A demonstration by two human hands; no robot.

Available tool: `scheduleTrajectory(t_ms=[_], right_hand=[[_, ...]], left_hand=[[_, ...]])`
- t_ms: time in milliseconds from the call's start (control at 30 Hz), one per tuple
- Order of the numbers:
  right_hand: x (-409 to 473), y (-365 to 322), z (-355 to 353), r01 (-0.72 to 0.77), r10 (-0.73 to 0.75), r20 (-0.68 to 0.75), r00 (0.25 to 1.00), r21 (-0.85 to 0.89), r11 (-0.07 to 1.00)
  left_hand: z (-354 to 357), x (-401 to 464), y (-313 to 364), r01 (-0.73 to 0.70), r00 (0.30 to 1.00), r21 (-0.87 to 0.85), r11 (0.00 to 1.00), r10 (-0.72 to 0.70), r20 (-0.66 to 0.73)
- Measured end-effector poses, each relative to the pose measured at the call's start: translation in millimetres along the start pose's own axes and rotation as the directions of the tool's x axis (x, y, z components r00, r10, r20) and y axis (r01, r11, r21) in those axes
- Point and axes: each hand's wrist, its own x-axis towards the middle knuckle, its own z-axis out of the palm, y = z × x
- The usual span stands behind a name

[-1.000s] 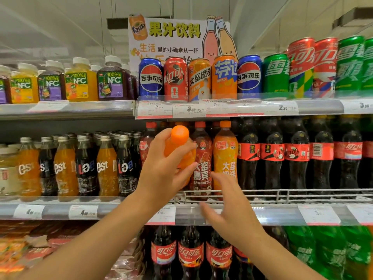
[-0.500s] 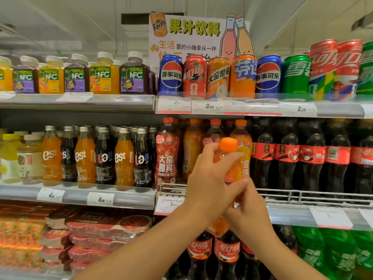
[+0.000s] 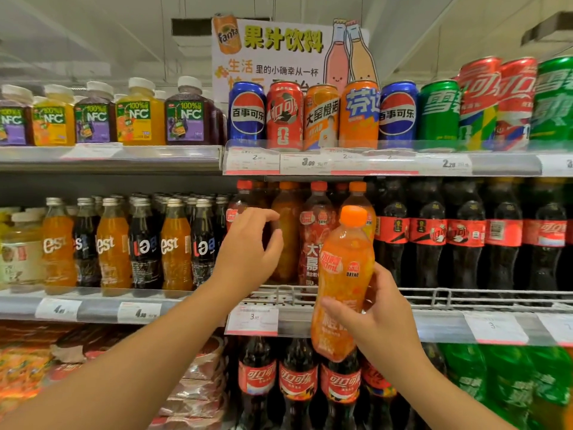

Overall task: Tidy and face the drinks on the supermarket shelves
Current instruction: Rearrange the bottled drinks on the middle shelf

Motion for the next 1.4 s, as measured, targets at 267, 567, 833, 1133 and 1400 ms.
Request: scheduleTrajectory(t_ms=[267, 567, 833, 1133, 1400], right_hand=[[48, -27, 25, 0.094, -0.093, -0.044, 0.995, 0.017, 0.995], [72, -16, 55, 0.109, -0.108, -0.069, 0.992, 0.020, 0.994], [78, -20, 80, 0.161, -0.161, -0.006, 0.987, 0.024, 0.987], [99, -13, 108, 0.054, -0.052, 0.024, 0.998, -0.093, 0.994], [124, -17, 130, -0.100, 0.099, -0.023, 0.995, -0.404, 0.909]], left_hand=[[-7, 35, -37, 0.338, 0.932, 0.147, 0.930, -0.352, 0.085], [-29, 13, -41, 0.228, 0.956, 0.222, 0.948, -0.261, 0.133], [-49, -9, -37, 0.159, 0.984, 0.089, 0.983, -0.165, 0.067], [-76, -2, -25, 0.051, 0.999, 0.094, 0.994, -0.051, 0.001], [-87, 4, -16, 0.135, 0.985, 0.053, 0.989, -0.140, 0.104]])
